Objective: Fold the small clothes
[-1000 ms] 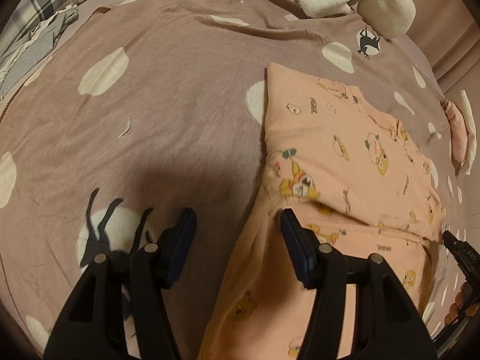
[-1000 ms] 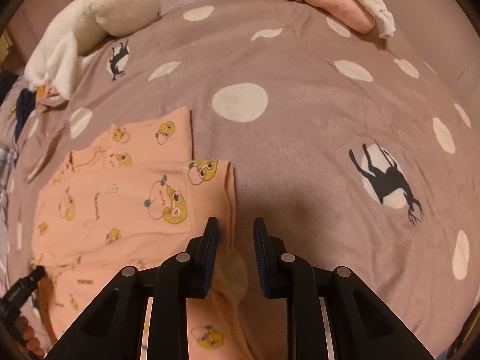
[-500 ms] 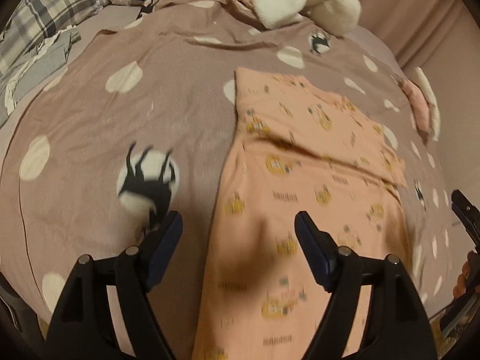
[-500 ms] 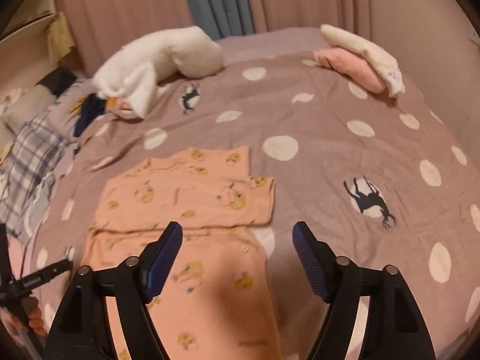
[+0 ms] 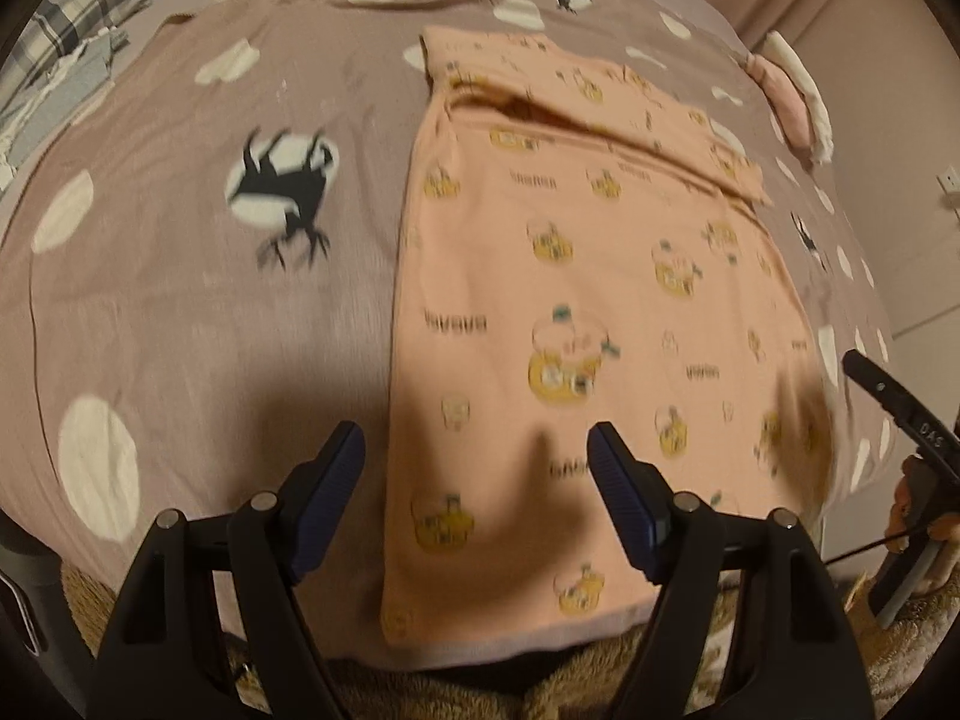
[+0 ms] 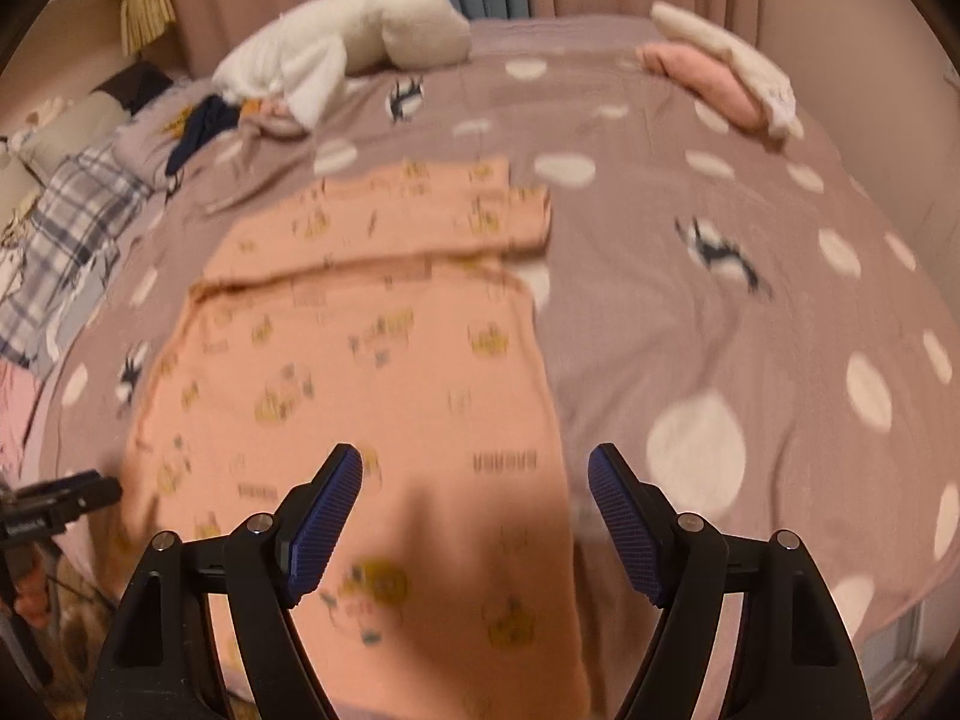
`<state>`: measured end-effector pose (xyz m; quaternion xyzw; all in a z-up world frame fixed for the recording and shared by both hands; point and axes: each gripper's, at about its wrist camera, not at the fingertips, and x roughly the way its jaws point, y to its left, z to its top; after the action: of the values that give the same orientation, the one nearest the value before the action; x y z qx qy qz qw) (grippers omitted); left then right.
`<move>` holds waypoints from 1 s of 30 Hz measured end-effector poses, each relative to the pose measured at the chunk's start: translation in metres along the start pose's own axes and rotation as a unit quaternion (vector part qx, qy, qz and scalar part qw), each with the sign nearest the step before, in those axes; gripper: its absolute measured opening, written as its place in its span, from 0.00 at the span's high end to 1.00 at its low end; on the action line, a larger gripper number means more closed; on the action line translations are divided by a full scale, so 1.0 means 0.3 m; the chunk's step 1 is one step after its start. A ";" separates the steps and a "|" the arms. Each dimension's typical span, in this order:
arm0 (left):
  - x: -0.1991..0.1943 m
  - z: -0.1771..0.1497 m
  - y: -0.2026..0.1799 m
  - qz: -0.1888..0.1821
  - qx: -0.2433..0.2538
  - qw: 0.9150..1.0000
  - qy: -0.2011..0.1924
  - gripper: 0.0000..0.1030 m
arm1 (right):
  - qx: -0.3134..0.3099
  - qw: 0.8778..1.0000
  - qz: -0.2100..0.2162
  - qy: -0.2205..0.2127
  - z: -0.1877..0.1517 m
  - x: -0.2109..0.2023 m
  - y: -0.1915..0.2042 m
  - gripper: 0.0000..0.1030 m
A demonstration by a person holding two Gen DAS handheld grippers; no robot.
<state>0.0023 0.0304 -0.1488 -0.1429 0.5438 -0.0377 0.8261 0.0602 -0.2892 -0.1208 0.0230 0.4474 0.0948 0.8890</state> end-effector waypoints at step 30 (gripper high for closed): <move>0.038 -0.202 0.034 -0.120 -0.001 0.989 0.082 0.75 | 0.073 0.991 0.022 0.105 -0.316 0.002 -0.105 0.51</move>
<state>-0.0490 0.0257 -0.1840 -0.2042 0.5889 -0.1478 0.7679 -0.0108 -0.3241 -0.1819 0.0878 0.5436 0.0828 0.8306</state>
